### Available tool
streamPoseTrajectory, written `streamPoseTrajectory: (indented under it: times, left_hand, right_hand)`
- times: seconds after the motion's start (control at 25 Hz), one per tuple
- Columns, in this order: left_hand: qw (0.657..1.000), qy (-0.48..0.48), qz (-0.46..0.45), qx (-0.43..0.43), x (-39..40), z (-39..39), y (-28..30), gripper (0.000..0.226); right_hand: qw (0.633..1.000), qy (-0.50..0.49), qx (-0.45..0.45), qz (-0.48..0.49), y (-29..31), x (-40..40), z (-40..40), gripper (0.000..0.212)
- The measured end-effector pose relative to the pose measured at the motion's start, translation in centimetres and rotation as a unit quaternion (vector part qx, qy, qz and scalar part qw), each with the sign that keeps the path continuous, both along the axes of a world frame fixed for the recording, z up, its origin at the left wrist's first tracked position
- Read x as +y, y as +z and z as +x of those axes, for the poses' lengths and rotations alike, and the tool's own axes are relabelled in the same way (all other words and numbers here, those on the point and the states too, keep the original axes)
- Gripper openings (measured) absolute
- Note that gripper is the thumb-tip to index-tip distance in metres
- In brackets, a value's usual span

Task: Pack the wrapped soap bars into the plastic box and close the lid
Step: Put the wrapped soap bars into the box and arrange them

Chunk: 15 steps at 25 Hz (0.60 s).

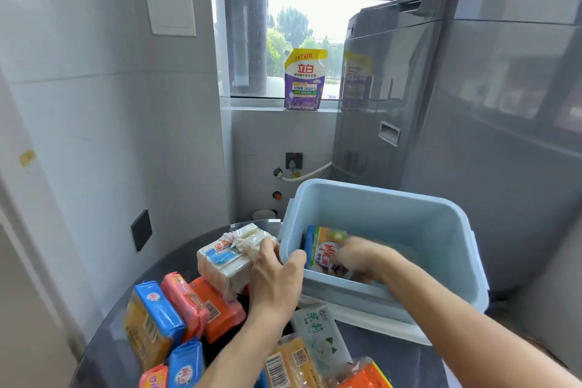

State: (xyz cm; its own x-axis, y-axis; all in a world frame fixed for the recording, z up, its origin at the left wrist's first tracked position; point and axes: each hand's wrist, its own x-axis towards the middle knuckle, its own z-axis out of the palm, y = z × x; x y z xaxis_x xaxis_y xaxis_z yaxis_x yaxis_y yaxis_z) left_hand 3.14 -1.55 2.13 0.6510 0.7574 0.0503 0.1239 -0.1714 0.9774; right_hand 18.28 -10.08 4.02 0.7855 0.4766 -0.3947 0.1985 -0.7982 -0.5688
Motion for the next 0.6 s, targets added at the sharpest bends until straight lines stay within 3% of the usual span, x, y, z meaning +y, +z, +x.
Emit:
streamPoseTrajectory:
  times: [0.08, 0.2, 0.44, 0.52, 0.6]
  left_hand:
    - [1.0, -0.003, 0.007, -0.002, 0.1, -0.1, 0.1, 0.029]
    - [1.0, -0.007, -0.001, 0.0, 0.2, 0.0, 0.2, 0.03]
    - [0.995, 0.018, -0.057, 0.077, 2.6, 0.5, 2.4, 0.025]
    - [0.994, -0.014, -0.066, 0.084, 3.9, 0.4, 2.9, 0.029]
    - [0.993, -0.05, -0.061, 0.086, 4.5, 0.2, 2.7, 0.035]
  right_hand:
    - [0.986, 0.071, -0.096, -0.115, -0.2, 0.5, 0.4, 0.034]
    - [0.976, 0.115, -0.122, -0.141, -0.1, 0.7, 1.0, 0.041]
    - [0.99, 0.1, -0.076, -0.063, 2.5, -0.5, 0.8, 0.034]
    - [0.988, 0.094, -0.12, -0.003, 3.8, -1.3, 0.1, 0.032]
    - [0.968, 0.077, -0.237, 0.012, 3.8, -2.2, -1.8, 0.033]
